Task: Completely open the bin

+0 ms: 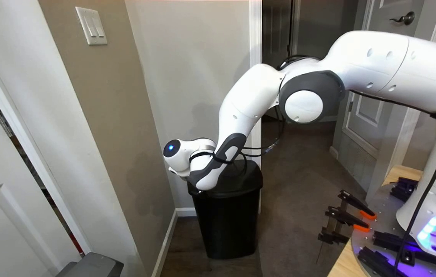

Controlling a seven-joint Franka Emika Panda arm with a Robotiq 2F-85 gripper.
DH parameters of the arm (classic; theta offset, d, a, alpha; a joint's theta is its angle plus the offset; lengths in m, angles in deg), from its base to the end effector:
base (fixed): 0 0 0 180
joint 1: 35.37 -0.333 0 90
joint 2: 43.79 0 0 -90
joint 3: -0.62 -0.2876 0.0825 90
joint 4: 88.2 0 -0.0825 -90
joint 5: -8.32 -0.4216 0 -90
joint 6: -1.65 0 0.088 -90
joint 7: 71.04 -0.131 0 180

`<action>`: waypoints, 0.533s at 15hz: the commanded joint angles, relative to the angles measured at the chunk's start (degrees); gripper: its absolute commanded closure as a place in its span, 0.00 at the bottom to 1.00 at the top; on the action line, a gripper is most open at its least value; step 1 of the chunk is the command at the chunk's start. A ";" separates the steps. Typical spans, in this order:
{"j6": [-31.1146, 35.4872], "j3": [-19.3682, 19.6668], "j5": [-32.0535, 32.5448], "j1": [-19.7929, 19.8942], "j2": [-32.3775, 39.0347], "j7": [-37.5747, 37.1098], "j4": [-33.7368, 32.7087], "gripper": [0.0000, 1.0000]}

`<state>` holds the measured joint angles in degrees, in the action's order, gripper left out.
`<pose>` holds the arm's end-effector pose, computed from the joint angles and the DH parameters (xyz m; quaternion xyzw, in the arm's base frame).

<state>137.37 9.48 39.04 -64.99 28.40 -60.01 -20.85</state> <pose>0.6735 0.2614 -0.0499 0.8340 0.4902 -0.0099 0.2530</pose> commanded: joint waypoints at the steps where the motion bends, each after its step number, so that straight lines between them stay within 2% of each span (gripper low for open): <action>1: 2.77 2.22 1.63 -2.33 -0.20 -4.93 3.74 0.00; 8: 4.63 8.62 4.71 -7.16 3.78 -9.95 3.83 0.00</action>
<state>140.73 14.57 40.91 -69.67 31.36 -66.33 -18.10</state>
